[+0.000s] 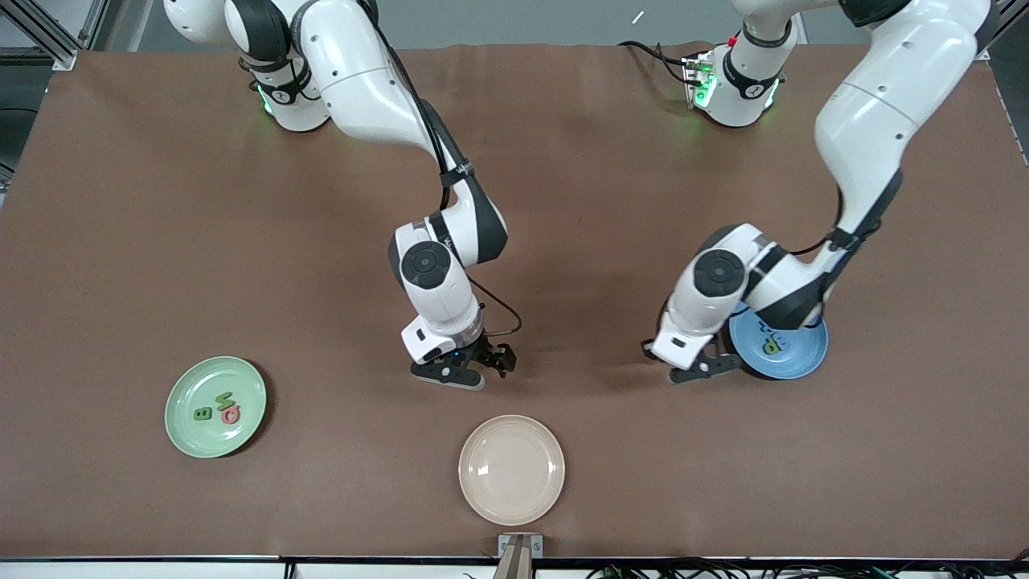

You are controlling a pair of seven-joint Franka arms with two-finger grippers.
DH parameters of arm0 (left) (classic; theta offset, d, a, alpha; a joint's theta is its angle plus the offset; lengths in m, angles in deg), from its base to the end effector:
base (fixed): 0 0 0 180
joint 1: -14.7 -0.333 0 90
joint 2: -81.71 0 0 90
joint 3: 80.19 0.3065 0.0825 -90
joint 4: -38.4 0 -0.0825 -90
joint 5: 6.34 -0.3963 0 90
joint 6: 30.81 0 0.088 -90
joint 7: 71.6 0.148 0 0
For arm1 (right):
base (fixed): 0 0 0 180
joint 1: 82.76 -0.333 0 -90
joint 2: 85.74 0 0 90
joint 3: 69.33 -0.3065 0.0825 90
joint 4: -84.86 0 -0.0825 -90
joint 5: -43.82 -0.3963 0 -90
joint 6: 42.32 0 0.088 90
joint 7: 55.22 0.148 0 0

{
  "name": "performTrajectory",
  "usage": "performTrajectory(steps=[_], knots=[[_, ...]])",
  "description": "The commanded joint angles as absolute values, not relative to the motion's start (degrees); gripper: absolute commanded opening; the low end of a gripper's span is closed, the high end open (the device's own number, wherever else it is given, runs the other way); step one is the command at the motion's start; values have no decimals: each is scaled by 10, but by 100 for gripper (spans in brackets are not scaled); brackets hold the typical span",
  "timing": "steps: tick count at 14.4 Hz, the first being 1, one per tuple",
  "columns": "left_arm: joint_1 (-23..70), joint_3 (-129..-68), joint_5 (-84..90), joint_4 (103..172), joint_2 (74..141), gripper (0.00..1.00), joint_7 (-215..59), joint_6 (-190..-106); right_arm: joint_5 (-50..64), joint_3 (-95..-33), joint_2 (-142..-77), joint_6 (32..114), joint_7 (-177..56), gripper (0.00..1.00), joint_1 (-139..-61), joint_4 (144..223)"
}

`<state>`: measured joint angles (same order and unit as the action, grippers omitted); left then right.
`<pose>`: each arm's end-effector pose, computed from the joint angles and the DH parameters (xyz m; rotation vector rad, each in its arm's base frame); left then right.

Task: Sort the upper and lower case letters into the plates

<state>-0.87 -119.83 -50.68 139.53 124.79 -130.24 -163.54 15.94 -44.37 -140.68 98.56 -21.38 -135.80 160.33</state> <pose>0.6274 -0.2233 0.1589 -3.0661 -0.3232 -0.1666 0.6433 0.4403 0.1632 -2.9401 0.3283 -0.3350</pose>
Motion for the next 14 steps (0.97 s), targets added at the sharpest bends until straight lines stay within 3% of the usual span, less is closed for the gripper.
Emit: performTrajectory(steps=[1,4,8,11,14], knots=[[-46,-1218,-516,1412,1205,0,-1249,-1572,195,-450,-1419,998,-219,100,-1363,1600],[-104,-1239,-508,1418,1188,0,-1169,-1546,206,-462,-1433,1018,-219,97,-1367,1599],[-240,-1301,-500,1445,1189,0,-1073,-1545,207,-463,-1442,1028,-217,86,-1383,1600],[-283,-1309,-500,1459,1188,0,-1025,-1545,215,-463,-1442,1028,-219,70,-1389,1600],[-305,-1308,-500,1470,1189,1,-1008,-1545,217,-462,-1442,1031,-219,48,-1391,1601]])
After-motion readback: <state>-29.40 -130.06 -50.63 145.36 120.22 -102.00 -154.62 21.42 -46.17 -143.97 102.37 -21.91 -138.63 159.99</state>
